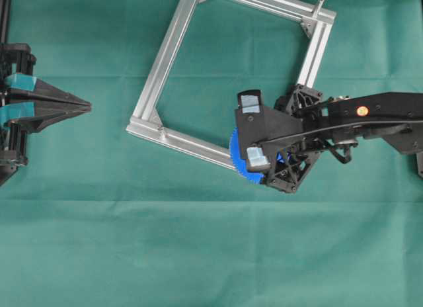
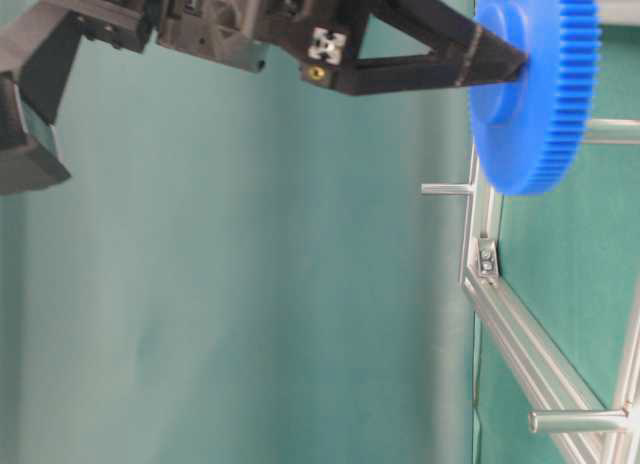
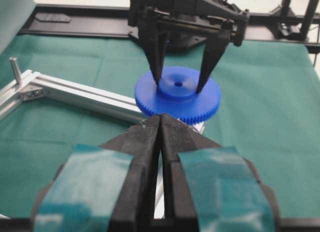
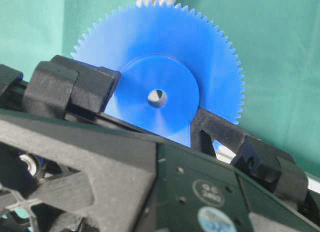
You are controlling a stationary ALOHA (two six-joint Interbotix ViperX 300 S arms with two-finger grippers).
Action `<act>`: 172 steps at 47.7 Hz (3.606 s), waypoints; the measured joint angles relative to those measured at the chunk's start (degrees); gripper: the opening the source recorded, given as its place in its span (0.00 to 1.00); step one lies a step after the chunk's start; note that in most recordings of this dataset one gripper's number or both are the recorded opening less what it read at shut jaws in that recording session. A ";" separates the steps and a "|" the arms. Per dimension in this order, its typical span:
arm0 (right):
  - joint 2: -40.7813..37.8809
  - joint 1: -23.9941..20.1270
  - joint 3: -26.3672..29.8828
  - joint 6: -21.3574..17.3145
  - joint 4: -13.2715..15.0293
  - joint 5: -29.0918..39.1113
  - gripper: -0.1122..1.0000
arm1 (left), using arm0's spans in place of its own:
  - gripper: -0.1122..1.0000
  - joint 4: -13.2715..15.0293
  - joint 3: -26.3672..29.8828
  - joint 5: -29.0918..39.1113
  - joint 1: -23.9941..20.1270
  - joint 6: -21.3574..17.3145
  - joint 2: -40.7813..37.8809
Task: Find the location of the shaft and insert the gear.
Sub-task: 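Carry the gear left toward the frame's lower-right shaft, then align the gear's center hole with the shaft tip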
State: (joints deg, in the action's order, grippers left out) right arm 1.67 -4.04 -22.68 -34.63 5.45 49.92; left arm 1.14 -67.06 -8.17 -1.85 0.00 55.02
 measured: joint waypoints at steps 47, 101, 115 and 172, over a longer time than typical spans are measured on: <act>-3.34 -0.97 1.58 0.97 -0.53 -3.08 0.72 | 0.11 0.00 -0.09 0.09 0.00 0.00 0.00; -6.42 1.49 5.27 1.49 4.31 -4.13 0.72 | 0.11 0.00 -0.09 0.70 0.00 -0.09 0.00; -6.42 2.02 4.75 1.41 5.63 -3.25 0.72 | 0.11 0.00 -0.09 0.70 0.00 0.00 0.00; -3.78 -4.39 0.70 -2.90 5.63 -5.54 0.72 | 0.11 0.09 -0.09 0.62 0.00 0.09 0.00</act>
State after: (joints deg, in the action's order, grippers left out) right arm -2.11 -8.44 -21.97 -37.53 11.07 44.38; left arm 1.23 -67.15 -7.56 -1.85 0.09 55.02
